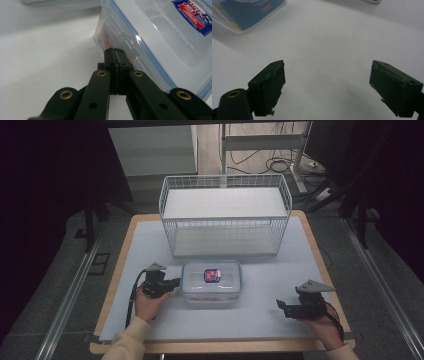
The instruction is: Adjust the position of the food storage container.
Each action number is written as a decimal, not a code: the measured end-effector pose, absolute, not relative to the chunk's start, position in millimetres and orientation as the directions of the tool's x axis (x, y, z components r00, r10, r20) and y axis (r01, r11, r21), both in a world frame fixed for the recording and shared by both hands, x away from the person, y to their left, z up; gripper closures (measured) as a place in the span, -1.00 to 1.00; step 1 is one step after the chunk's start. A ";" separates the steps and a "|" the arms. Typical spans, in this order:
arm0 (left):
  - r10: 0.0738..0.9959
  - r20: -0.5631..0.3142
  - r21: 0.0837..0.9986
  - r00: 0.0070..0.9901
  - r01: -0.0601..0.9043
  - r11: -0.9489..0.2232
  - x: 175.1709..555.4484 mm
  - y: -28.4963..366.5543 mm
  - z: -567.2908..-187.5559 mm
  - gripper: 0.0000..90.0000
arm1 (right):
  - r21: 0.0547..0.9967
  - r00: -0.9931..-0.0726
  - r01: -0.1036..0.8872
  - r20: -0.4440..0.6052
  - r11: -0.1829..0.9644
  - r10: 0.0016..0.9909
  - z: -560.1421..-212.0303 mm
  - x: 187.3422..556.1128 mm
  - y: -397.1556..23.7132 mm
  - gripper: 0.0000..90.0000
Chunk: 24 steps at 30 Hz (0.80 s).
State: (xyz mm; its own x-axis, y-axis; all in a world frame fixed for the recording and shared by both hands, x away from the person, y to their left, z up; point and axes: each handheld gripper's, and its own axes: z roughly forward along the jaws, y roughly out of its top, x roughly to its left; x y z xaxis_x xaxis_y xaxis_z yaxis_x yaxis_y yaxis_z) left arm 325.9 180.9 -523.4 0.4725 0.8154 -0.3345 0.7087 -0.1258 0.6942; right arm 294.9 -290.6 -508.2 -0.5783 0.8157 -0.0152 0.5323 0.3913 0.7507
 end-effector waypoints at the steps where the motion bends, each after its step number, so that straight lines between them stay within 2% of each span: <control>1: 0.814 -0.331 0.695 0.477 0.707 -0.131 327.2 177.7 -523.3 1.00 | 0.751 -0.580 0.531 -0.016 0.392 0.815 -508.3 294.9 -290.2 -0.71; 7: 0.803 -0.325 0.703 0.499 0.695 -0.148 329.6 161.9 -523.4 1.00 | 0.753 -0.580 0.530 -0.014 0.390 0.815 -508.2 294.9 -290.2 -0.71; 15: 0.791 -0.361 0.697 0.494 0.707 -0.124 329.1 161.4 -524.9 1.00 | 0.768 -0.583 0.517 -0.007 0.378 0.812 -507.6 294.1 -289.0 -0.71; 24: 0.782 -0.362 0.699 0.508 0.703 -0.133 328.6 160.5 -524.0 0.99 | 0.779 -0.580 0.511 0.000 0.364 0.815 -506.8 294.6 -288.8 -0.71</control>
State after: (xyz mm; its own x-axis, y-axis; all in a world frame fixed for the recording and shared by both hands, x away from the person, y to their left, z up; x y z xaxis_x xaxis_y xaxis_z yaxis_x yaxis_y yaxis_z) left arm 328.6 160.5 -524.0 0.5075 0.7821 -0.3616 0.7030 -0.1332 0.6986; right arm 294.6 -288.8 -506.8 -0.5797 0.8148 -0.0004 0.5107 0.3638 0.7790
